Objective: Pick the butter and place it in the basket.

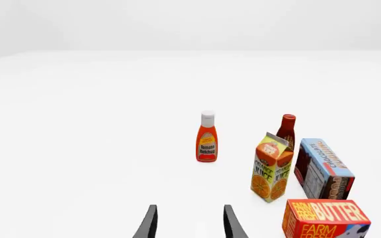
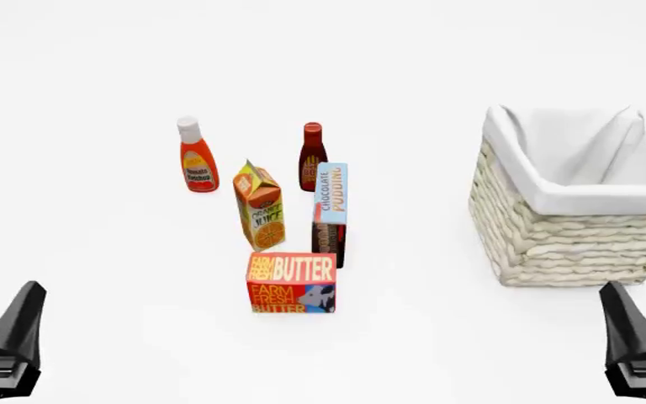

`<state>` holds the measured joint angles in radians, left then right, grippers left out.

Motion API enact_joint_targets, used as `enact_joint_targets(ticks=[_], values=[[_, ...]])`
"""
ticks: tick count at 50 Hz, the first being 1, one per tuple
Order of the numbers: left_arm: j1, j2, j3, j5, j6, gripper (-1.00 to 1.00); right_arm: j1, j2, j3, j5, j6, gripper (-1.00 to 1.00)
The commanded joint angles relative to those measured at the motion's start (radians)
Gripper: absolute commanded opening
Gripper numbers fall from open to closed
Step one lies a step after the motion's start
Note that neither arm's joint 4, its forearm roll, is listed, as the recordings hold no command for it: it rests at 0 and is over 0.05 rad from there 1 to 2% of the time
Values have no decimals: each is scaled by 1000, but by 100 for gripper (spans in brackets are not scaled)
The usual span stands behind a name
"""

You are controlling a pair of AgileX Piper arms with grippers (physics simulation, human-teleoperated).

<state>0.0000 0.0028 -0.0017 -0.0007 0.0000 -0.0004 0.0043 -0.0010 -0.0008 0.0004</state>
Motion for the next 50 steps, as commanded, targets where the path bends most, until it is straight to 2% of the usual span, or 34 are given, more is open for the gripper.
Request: enact_joint_targets(ticks=[1, 10, 15, 18, 20, 21, 22, 24, 25, 27, 31, 33, 34, 36, 37, 38, 39, 40, 50], values=[[0, 4, -3, -1, 0, 100, 0, 18, -1, -5, 0, 100], [0, 4, -3, -1, 0, 100, 11, 59, 0, -28, 23, 100], [0, 4, -3, -1, 0, 100, 49, 78, -11, -29, -16, 100], [0, 4, -3, -1, 0, 100, 49, 68, -20, -11, -16, 100], [0, 4, -3, -1, 0, 100, 81, 86, -42, 10, -30, 100], [0, 4, -3, -1, 0, 100, 128, 82, -113, 88, -7, 100], [0, 4, -3, -1, 0, 100, 128, 82, -113, 88, -7, 100], [0, 4, -3, -1, 0, 100, 142, 77, -165, 138, -41, 100], [0, 4, -3, -1, 0, 100, 161, 123, -217, 151, -67, 100], [0, 4, -3, -1, 0, 100, 168, 140, -240, 157, -86, 100], [0, 4, -3, -1, 0, 100, 216, 320, -297, 112, -119, 100], [0, 4, -3, -1, 0, 100, 216, 322, -297, 111, -119, 100], [0, 4, -3, -1, 0, 100, 233, 358, -317, 112, -159, 100], [0, 4, -3, -1, 0, 100, 250, 437, -360, 115, -172, 100], [0, 4, -3, -1, 0, 100, 341, 814, -760, 419, -388, 100], [0, 4, -3, -1, 0, 100, 341, 817, -821, 424, -388, 100], [0, 4, -3, -1, 0, 100, 341, 817, -821, 424, -388, 100], [0, 4, -3, -1, 0, 100, 344, 838, -867, 461, -408, 100], [0, 4, -3, -1, 0, 100, 340, 876, -928, 508, -425, 100]])
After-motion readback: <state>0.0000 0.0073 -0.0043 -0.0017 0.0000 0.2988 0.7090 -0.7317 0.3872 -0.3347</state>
